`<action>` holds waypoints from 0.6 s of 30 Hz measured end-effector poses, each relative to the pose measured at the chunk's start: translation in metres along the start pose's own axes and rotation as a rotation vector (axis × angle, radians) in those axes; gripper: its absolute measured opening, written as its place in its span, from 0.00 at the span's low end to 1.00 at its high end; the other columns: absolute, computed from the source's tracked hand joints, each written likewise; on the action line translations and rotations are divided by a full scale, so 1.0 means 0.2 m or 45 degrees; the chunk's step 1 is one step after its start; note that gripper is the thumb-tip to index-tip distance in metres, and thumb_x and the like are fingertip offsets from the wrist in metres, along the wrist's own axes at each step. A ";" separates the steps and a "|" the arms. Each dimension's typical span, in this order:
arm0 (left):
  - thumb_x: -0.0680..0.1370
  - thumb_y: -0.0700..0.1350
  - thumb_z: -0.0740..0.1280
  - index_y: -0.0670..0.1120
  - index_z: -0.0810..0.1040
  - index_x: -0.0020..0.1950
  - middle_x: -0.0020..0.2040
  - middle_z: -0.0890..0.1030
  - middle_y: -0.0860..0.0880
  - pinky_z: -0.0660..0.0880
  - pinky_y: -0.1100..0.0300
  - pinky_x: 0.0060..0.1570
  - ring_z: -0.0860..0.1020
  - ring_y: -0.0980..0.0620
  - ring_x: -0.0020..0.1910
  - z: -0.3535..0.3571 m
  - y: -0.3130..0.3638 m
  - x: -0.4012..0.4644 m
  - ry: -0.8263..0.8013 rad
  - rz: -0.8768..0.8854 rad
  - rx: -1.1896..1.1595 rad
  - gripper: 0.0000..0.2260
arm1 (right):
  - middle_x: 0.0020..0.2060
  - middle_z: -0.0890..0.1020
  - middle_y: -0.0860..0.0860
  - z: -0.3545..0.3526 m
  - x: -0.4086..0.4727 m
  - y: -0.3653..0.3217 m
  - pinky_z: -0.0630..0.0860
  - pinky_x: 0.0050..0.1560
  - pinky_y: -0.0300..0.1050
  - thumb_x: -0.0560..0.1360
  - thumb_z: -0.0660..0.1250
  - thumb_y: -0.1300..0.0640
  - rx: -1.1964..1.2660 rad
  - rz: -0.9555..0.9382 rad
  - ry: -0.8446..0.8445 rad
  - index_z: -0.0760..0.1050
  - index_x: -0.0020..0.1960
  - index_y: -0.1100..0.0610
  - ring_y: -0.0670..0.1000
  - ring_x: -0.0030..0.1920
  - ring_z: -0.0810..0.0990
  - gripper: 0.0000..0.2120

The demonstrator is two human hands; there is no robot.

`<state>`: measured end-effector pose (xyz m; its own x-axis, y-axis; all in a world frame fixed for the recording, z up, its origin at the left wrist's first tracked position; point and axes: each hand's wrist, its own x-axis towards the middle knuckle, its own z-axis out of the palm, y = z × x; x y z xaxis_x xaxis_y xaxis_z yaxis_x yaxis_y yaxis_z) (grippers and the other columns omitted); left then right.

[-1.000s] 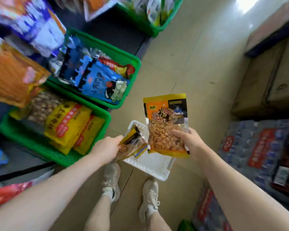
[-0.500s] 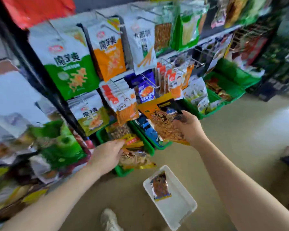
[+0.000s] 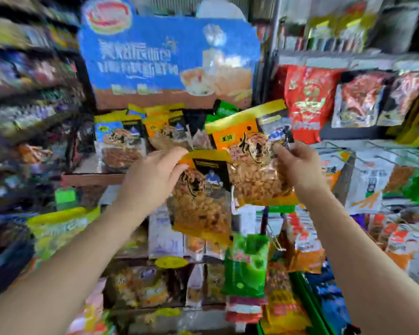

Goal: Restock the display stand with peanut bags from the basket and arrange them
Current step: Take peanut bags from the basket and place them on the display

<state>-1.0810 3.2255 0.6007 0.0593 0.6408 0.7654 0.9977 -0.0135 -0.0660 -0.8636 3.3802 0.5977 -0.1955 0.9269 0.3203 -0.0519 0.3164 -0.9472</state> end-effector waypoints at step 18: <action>0.79 0.46 0.62 0.42 0.68 0.64 0.44 0.80 0.39 0.65 0.55 0.30 0.77 0.40 0.38 0.66 -1.03 0.75 -0.487 -0.301 0.264 0.15 | 0.18 0.76 0.47 0.71 0.73 0.05 0.65 0.22 0.35 0.76 0.65 0.57 0.221 0.136 -0.031 0.74 0.34 0.55 0.49 0.20 0.71 0.12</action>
<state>-1.2822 3.4259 0.6437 -0.2227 0.8444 0.4873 0.9527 0.2945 -0.0750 -1.0316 3.4907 0.6325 -0.2322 0.9476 0.2193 -0.1974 0.1748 -0.9646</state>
